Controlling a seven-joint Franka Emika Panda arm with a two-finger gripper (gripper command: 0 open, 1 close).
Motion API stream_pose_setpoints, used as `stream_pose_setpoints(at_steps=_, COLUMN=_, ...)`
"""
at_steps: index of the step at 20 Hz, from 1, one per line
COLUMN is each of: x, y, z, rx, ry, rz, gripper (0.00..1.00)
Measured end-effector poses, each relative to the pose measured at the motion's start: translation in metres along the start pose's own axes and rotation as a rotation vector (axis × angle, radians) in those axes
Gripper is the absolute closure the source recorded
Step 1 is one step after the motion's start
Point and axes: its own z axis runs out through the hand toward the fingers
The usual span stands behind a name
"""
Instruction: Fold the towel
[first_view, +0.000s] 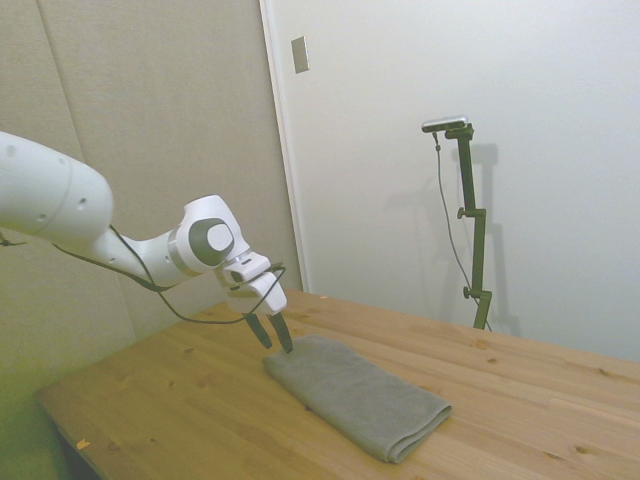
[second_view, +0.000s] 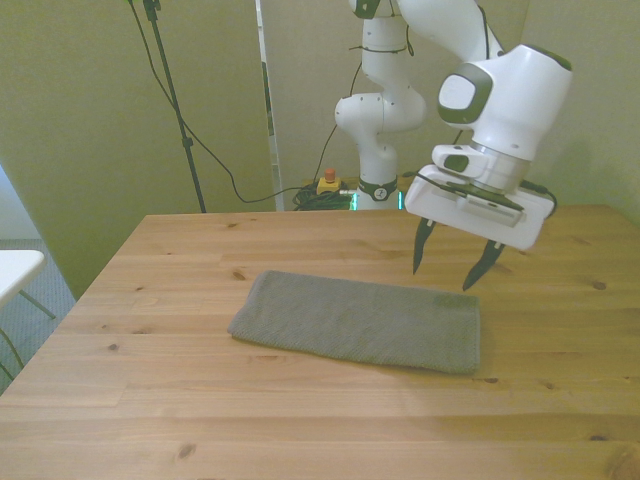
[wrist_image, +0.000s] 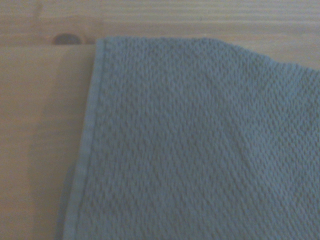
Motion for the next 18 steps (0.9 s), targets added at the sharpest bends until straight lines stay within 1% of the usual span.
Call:
stream_pose_setpoints(at_steps=3, x=0.000, y=-0.040, z=-0.001, rx=-0.014, ry=0.033, rz=0.009, gripper=0.00)
stream_pose_setpoints(at_steps=5, x=0.000, y=-0.055, z=0.001, rx=-0.028, ry=0.046, rz=0.015, gripper=0.00)
stream_pose_setpoints(at_steps=10, x=-0.011, y=-0.079, z=0.018, rx=-0.094, ry=0.088, rz=0.021, gripper=0.00)
stream_pose_setpoints(at_steps=13, x=-0.020, y=-0.090, z=0.018, rx=-0.111, ry=0.107, rz=0.016, gripper=0.00)
stream_pose_setpoints(at_steps=18, x=-0.032, y=-0.096, z=0.023, rx=-0.134, ry=0.107, rz=0.000, gripper=0.00)
